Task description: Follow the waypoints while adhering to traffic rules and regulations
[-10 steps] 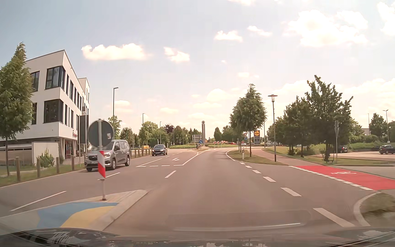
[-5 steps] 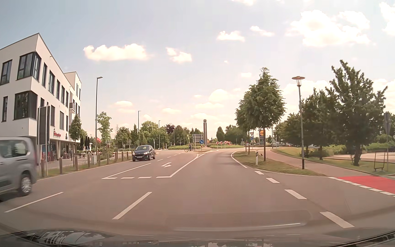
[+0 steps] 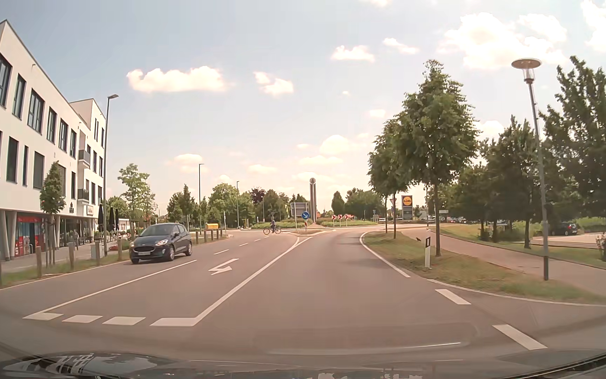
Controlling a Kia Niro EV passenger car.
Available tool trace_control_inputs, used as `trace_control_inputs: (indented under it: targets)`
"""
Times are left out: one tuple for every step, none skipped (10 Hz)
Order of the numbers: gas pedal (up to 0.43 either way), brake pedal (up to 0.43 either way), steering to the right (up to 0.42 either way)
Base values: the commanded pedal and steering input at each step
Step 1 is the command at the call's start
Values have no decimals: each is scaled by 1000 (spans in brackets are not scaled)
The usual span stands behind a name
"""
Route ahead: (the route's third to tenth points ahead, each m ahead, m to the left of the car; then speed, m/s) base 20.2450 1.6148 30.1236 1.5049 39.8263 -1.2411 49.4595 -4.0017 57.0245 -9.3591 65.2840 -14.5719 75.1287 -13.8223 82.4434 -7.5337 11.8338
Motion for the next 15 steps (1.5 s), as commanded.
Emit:
trace_control_inputs:
  targets:
    - [0, 12, 4]
    - [0, 12, 4]
    - [0, 6, 4]
    - [0, 12, 4]
    - [0, 12, 4]
    - [0, 6, 4]
    - [0, 12, 5]
    - [0, 12, 5]
    - [0, 12, 5]
    - [0, 12, 6]
    - [0, 12, 7]
    - [0, 12, 9]
    - [0, 12, 10]
    - [0, 12, 11]
    - [0, 12, 11]
